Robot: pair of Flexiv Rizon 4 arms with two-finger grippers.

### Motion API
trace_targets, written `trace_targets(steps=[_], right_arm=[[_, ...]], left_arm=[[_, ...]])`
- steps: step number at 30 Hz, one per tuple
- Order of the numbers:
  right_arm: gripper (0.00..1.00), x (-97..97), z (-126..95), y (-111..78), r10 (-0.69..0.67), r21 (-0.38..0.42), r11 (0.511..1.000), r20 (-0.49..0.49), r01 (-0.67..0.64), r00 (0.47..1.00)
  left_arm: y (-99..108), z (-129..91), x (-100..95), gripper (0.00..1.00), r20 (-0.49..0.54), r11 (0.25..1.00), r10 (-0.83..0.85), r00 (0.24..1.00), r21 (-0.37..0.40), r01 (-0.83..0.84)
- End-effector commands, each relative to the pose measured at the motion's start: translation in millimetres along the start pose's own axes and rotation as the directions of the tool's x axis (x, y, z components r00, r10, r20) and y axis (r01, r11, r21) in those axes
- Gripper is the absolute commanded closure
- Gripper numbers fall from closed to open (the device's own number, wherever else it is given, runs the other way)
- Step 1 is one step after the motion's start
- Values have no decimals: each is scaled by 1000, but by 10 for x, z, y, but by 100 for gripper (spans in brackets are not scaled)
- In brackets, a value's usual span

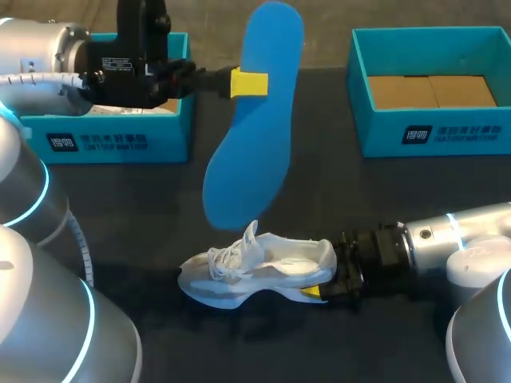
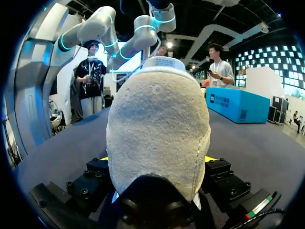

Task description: Take the shoe out of the shoebox, open the shoe tongue, remove and reinsert the insole, then place the shoe into the shoebox

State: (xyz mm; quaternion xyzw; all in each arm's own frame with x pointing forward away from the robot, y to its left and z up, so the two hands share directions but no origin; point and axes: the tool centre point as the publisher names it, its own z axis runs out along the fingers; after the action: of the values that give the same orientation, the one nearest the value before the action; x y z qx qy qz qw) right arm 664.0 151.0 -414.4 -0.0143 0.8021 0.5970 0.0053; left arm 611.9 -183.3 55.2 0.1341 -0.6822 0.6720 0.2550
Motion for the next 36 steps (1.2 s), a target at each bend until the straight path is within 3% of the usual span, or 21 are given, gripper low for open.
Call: trace_targets(steps=[1, 18, 20, 21, 29, 36], right_arm=[[100, 10, -4, 1, 0, 3, 1000, 2, 0, 1000], [98, 11, -15, 5, 1, 16, 1000, 0, -1, 1000], [55, 16, -31, 5, 0, 22, 1000, 4, 0, 1000], [0, 19, -42, 8, 2, 28, 1000, 8, -2, 1000], [0, 54, -196, 66, 11, 107, 994, 29, -14, 1000], [0, 70, -404, 148, 22, 281, 959, 22, -27, 1000]], left_arm=[[66, -30, 26, 100, 13, 1000, 22, 1000, 19, -22], [156, -9, -6, 100, 32, 999, 37, 999, 27, -38], [156, -9, -6, 100, 32, 999, 37, 999, 27, -38], [156, -9, -6, 100, 32, 999, 37, 999, 27, -38], [156, -9, -6, 100, 32, 999, 37, 999, 27, -38], [156, -9, -6, 100, 32, 999, 37, 999, 27, -38]])
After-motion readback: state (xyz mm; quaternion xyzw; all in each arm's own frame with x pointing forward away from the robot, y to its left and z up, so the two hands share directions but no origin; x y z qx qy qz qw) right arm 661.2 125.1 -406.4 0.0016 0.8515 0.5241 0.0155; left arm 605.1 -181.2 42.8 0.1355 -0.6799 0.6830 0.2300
